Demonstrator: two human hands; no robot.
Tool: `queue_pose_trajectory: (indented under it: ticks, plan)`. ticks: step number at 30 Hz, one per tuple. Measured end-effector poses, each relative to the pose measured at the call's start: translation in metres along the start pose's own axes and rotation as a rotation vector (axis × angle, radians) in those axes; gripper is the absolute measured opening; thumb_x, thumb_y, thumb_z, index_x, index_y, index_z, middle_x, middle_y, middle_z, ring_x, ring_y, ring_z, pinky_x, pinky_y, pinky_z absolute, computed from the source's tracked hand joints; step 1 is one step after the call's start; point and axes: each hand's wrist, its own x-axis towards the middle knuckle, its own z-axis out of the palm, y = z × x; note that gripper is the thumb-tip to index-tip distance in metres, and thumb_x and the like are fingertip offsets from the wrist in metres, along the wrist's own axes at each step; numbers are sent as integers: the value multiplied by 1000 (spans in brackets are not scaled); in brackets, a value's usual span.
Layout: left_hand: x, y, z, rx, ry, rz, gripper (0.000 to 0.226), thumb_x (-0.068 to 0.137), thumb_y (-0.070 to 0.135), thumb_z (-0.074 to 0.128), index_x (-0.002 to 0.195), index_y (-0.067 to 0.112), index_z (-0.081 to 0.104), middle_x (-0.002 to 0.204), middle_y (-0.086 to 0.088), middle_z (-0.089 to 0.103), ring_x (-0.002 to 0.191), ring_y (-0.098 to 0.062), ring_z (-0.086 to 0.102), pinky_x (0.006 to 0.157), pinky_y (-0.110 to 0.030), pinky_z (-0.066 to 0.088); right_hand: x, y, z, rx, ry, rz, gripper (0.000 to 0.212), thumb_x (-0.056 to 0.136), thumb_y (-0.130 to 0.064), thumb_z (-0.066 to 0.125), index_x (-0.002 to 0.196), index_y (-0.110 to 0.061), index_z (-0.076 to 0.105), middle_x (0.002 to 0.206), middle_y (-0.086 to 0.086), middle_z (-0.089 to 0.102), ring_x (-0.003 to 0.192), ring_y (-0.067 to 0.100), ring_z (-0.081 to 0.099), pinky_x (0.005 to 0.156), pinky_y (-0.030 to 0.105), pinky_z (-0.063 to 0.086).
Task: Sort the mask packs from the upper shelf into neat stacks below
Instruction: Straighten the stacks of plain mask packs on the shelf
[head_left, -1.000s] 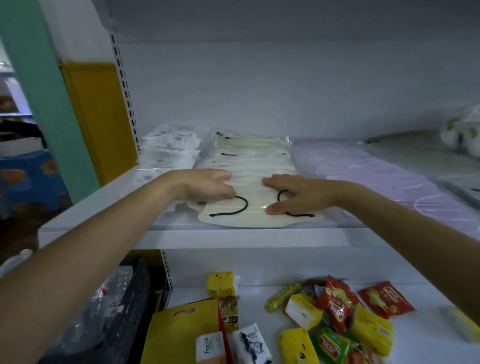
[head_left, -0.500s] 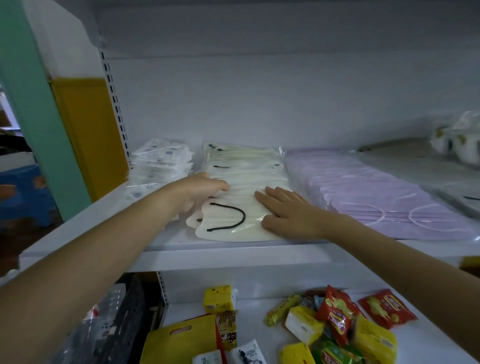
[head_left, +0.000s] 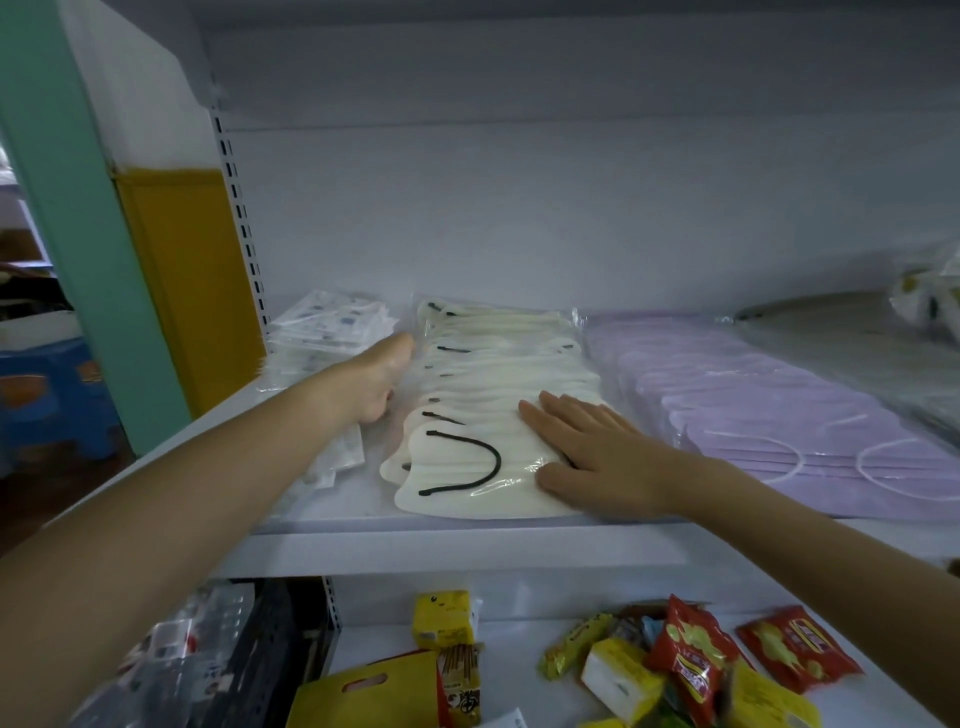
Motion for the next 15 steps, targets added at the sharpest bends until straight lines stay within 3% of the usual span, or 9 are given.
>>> queue_pose_trajectory:
  ticks: [2, 3, 5, 6, 8, 9, 11, 14, 15]
  plan:
    - [1, 2, 0, -44, 11, 1, 30, 98, 16, 26, 73, 14, 42, 68, -5, 42, 61, -18, 38, 56, -26, 32, 2, -1, -2, 7, -3, -2, 65, 97, -42, 30, 148, -32, -10, 157, -2, -15, 144, 13, -15, 116, 33, -6]
    - [4, 0, 1, -50, -12, -2, 29, 98, 15, 26, 80, 13, 48, 76, -6, 50, 67, -21, 45, 61, -27, 37, 3, -2, -2, 10, -5, -2, 65, 97, -42, 30, 148, -32, -9, 157, -3, -15, 144, 13, -15, 116, 33, -7]
    - [6, -1, 5, -18, -37, 0, 31, 99, 16, 27, 111, 9, 55, 115, -4, 59, 101, -30, 55, 86, -32, 43, 4, -4, 0, 17, -11, 1, 64, 97, -42, 29, 148, -33, -9, 157, -3, -14, 144, 13, -15, 116, 33, -7]
    - [6, -2, 5, 0, -37, 10, 30, 98, 17, 28, 109, 13, 56, 115, 0, 58, 101, -31, 55, 86, -33, 42, 4, -4, 0, 20, -15, 1, 64, 97, -42, 29, 148, -33, -8, 157, -3, -14, 144, 13, -15, 116, 33, -7]
    - [14, -1, 2, 19, -21, 27, 28, 96, 16, 30, 75, 17, 48, 74, 1, 60, 68, -21, 47, 68, -28, 38, 6, -3, -4, 48, -24, 12, 64, 97, -41, 30, 148, -33, -7, 157, -4, -13, 144, 13, -13, 116, 33, -6]
    - [17, 1, 1, 30, -10, 16, 29, 95, 16, 30, 69, 16, 42, 64, -3, 52, 62, -18, 40, 67, -28, 36, 7, -1, -8, 68, -21, 24, 63, 97, -40, 31, 148, -33, -5, 157, -4, -12, 144, 13, -12, 116, 33, -5]
    - [24, 3, 3, 14, 20, 5, 29, 95, 16, 31, 68, 14, 42, 65, -5, 44, 60, -18, 40, 66, -25, 41, 15, 5, -20, 107, -5, 53, 60, 99, -36, 30, 149, -30, -2, 158, -4, -8, 145, 14, -8, 116, 32, -4]
    - [33, 4, 8, 6, 15, -18, 35, 99, 20, 33, 65, 13, 41, 61, -5, 42, 54, -18, 39, 36, -18, 38, 37, 21, -37, 107, 6, 122, 54, 102, -26, 27, 150, -19, 4, 158, 1, 1, 145, 17, -1, 113, 27, 1]
    - [39, 3, 9, 15, 8, -19, 36, 99, 22, 33, 66, 12, 43, 62, -5, 43, 55, -18, 40, 38, -21, 39, 47, 28, -41, 100, 9, 162, 53, 102, -24, 25, 150, -16, 4, 158, 4, 5, 145, 18, 2, 112, 26, 4]
